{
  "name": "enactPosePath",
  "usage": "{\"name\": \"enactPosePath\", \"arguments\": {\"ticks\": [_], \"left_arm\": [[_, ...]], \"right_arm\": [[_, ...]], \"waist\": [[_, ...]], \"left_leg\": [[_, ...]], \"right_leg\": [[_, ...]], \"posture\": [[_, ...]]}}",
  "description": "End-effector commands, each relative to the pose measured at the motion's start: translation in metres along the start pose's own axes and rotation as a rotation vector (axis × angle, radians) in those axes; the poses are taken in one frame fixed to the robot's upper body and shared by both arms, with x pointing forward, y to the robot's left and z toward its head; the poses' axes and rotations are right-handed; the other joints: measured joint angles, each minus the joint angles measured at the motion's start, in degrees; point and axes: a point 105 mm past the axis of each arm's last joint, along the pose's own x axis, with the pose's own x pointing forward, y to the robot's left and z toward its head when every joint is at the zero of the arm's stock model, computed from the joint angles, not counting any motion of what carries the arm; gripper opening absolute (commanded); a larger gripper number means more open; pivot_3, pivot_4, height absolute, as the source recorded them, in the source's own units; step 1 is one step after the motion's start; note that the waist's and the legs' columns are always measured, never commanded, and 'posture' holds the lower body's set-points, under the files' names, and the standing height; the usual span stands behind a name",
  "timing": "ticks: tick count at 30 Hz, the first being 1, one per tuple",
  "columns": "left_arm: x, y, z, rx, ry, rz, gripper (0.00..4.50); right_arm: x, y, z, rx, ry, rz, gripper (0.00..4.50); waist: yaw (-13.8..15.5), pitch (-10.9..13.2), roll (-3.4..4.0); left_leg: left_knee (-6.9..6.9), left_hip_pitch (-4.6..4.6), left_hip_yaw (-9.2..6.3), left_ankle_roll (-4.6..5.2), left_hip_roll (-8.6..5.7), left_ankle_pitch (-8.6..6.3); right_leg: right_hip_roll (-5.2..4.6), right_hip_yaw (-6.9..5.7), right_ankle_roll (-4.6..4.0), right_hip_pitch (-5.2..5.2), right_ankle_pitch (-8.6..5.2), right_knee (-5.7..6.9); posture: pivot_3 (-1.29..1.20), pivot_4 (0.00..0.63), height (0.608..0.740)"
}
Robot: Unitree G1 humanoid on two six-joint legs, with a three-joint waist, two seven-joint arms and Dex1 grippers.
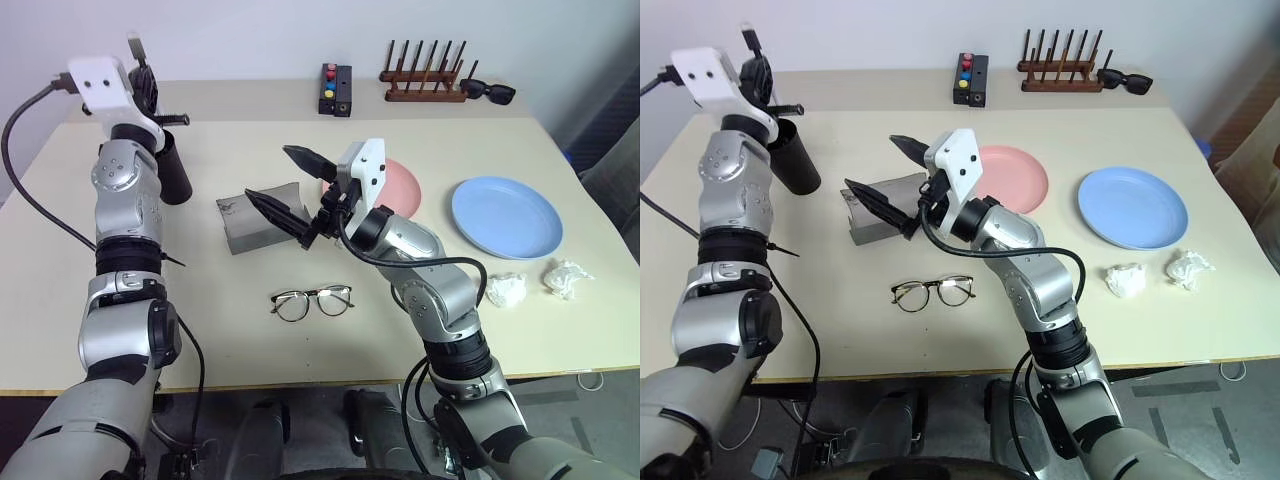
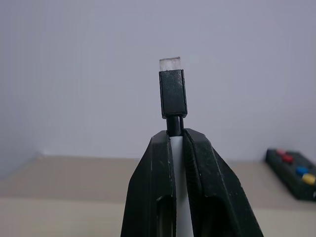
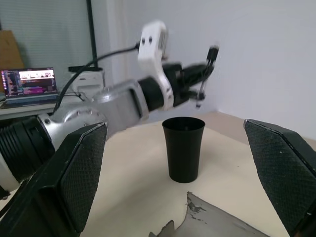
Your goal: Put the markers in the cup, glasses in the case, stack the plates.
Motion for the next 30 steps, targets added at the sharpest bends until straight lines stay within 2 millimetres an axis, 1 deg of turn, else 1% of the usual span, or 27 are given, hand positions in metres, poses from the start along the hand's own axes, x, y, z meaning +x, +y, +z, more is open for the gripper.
{"name": "enactPosePath", "arguments": {"ticks": [1,7,16,25,30], "left_arm": [[0.004,0.009,0.019,0.032,-0.08,0.02,0.02],[-0.001,0.019,0.003,0.042,-0.049,0.06,0.02],[-0.008,0.025,-0.005,0.085,-0.045,0.092,0.02],[-0.015,0.035,-0.01,0.12,-0.038,0.134,0.02],[-0.017,0.035,-0.013,0.111,-0.033,0.138,0.02]], "right_arm": [[0.005,0.004,0.022,-0.042,-0.071,0.02,4.5],[0.005,0.005,0.022,-0.045,-0.07,0.021,4.5],[0.006,0.006,0.022,-0.035,-0.074,0.024,4.5],[0.005,0.007,0.018,-0.026,-0.062,0.03,4.5],[0.004,0.008,0.017,-0.024,-0.06,0.03,4.5]], "waist": [[-0.1,0.0,0.0],[-0.4,0.0,0.0],[-0.4,0.0,0.0],[-0.4,0.0,0.0],[-0.4,0.0,0.0]], "left_leg": [[0.0,0.0,0.0,0.0,0.0,0.0],[0.0,0.01,-0.02,0.0,0.0,0.0],[0.0,0.01,-0.02,0.0,0.0,0.0],[0.0,0.01,-0.02,0.0,0.01,0.0],[0.0,0.01,-0.02,0.0,0.01,0.0]], "right_leg": [[0.0,0.0,0.0,0.0,0.0,0.01],[0.0,-0.02,0.0,0.0,0.0,0.02],[0.0,-0.02,0.0,0.0,0.0,0.03],[0.0,-0.02,0.0,0.0,0.0,0.03],[0.0,-0.02,0.0,0.0,0.0,0.03]], "posture": [[0.0,0.15,0.735],[0.0,0.15,0.735],[0.0,0.15,0.735],[0.0,0.15,0.735],[0.0,0.15,0.735]]}}
